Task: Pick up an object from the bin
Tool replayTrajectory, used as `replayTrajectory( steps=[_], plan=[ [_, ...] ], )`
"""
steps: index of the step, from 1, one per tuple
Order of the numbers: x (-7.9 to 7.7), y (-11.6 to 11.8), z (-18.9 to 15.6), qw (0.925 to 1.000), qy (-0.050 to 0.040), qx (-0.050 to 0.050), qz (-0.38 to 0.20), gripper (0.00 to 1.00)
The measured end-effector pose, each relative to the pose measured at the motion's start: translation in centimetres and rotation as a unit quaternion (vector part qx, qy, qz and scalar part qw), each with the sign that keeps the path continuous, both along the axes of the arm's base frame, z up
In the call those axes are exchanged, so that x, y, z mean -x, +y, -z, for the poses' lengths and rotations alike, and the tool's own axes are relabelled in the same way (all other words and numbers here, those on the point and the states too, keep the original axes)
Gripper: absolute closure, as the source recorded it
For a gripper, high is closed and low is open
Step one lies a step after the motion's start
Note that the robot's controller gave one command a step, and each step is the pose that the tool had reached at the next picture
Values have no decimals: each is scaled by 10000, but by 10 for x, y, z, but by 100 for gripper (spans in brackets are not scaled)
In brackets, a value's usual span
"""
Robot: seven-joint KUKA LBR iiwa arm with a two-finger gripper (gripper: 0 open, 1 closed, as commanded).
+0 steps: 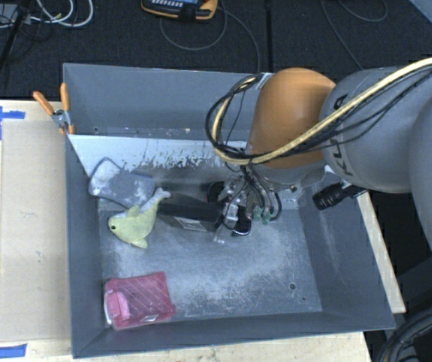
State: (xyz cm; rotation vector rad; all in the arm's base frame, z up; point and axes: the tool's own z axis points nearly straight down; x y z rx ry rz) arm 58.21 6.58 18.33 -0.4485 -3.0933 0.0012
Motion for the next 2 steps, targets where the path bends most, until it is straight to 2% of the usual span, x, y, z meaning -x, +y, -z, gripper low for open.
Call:
replayTrajectory(
  steps=[1,2],
  plan=[
    [0,0,0,10000,2,0,-2,100],
    [0,-2,-44,10000,59,5,35,100]
  ],
)
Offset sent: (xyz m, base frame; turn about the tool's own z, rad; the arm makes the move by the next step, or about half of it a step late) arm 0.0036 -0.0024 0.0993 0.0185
